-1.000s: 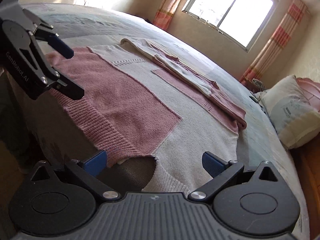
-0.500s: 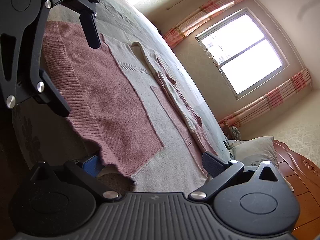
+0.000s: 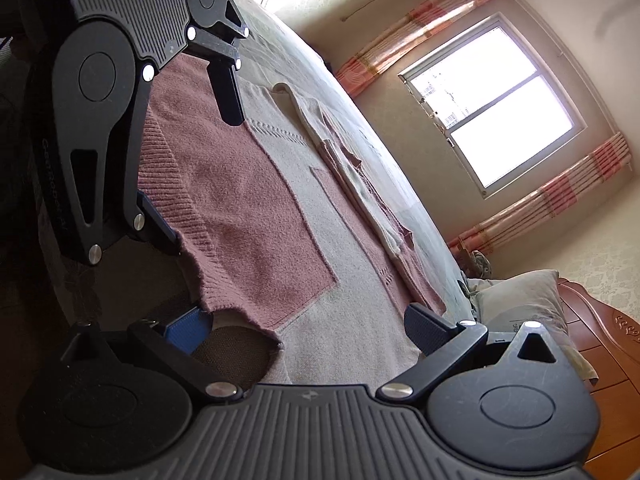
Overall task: Fold clothes
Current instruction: 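Roll both tools sideways and lower them onto the ribbed hem edges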
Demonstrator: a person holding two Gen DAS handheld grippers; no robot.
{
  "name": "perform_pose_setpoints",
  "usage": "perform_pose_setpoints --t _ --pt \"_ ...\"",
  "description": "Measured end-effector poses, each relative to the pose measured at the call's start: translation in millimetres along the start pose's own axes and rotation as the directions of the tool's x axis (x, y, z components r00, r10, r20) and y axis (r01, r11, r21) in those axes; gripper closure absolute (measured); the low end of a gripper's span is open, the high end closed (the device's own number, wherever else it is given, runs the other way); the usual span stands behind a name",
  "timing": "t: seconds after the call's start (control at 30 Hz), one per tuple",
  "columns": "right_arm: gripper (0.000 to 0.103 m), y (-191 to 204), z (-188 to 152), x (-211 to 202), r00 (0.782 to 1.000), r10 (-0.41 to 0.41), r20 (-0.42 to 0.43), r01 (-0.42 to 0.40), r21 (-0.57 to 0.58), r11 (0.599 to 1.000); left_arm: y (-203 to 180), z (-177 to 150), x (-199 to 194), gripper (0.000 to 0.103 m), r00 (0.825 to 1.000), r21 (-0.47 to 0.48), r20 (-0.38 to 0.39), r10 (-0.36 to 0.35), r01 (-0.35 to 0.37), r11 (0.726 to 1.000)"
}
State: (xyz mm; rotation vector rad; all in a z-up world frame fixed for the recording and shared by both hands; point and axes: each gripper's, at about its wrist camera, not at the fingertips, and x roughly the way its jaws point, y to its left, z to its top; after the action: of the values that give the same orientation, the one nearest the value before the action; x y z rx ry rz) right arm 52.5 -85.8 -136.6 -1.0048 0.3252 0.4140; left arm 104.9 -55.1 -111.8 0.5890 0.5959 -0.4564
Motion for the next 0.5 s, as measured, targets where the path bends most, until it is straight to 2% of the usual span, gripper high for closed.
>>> perform_pose_setpoints --t 0.2,0.33,0.5 --pt "0.0 0 -4 -5 1.0 0.017 -0.012 -0.016 0.011 1.0 -19 7 9 0.001 1.0 0.102 -0.001 -0.016 0.016 0.995" --pt "0.0 2 -15 -10 0.999 0.018 -0.048 -0.019 -0.021 1.0 -24 14 14 0.001 0.999 0.103 0.013 -0.03 0.028 0.994" --pt "0.0 1 -37 -6 0.992 -0.021 -0.128 0.011 -0.081 0.997 -28 21 14 0.001 0.997 0.081 0.045 -0.059 0.056 0.995"
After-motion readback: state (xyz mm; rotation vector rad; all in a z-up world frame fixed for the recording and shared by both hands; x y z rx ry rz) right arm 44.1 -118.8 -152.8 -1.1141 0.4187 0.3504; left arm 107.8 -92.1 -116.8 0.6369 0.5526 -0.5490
